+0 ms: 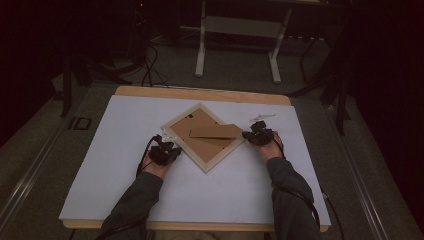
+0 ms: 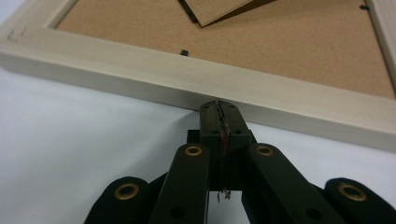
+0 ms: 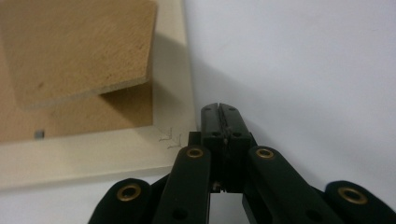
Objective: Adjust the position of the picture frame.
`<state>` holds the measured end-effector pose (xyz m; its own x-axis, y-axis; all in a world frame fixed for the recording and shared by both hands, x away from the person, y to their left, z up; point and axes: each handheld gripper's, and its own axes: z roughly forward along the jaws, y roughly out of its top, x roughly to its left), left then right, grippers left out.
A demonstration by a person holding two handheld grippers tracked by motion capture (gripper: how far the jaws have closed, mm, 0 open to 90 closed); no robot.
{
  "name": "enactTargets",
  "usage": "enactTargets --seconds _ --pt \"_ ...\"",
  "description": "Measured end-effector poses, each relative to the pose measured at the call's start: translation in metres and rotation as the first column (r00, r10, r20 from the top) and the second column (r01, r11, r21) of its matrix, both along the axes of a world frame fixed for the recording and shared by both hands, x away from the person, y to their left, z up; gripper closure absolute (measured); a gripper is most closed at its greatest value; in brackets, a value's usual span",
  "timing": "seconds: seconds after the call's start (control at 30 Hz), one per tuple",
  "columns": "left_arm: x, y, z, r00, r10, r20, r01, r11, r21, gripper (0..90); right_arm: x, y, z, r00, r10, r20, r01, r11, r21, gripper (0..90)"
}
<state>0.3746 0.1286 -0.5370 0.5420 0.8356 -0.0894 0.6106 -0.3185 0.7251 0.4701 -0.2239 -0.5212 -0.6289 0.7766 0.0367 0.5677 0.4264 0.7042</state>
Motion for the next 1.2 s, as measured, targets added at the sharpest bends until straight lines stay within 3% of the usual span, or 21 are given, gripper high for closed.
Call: enactTargets --seconds 0.13,0.53,0.9,1.2 --pt "0.0 0.002 0.0 1.0 0.003 -0.002 -0.003 1.0 -0.004 90.0 -0.01 0.003 -0.002 0.9991 0.043 0.001 -0.043 0.999 -0.009 89.8" --pt "0.0 0.006 0.0 1.0 0.001 -0.009 -0.001 1.0 -0.01 90.0 -0.037 0.003 -0.006 0.9972 0.073 -0.017 -0.073 0.997 0.027 89.8" --pt "-0.002 0.013 0.0 0.9998 0.005 -0.017 -0.006 0.9997 -0.025 90.0 -0.069 0.01 -0.004 0.9929 0.118 0.012 -0.118 0.993 -0.003 89.9" --pt "0.0 0.018 0.0 0.9997 0.015 -0.019 -0.016 0.9995 -0.028 90.0 -0.095 0.018 0.001 0.9825 0.185 0.027 -0.184 0.983 -0.021 89.9"
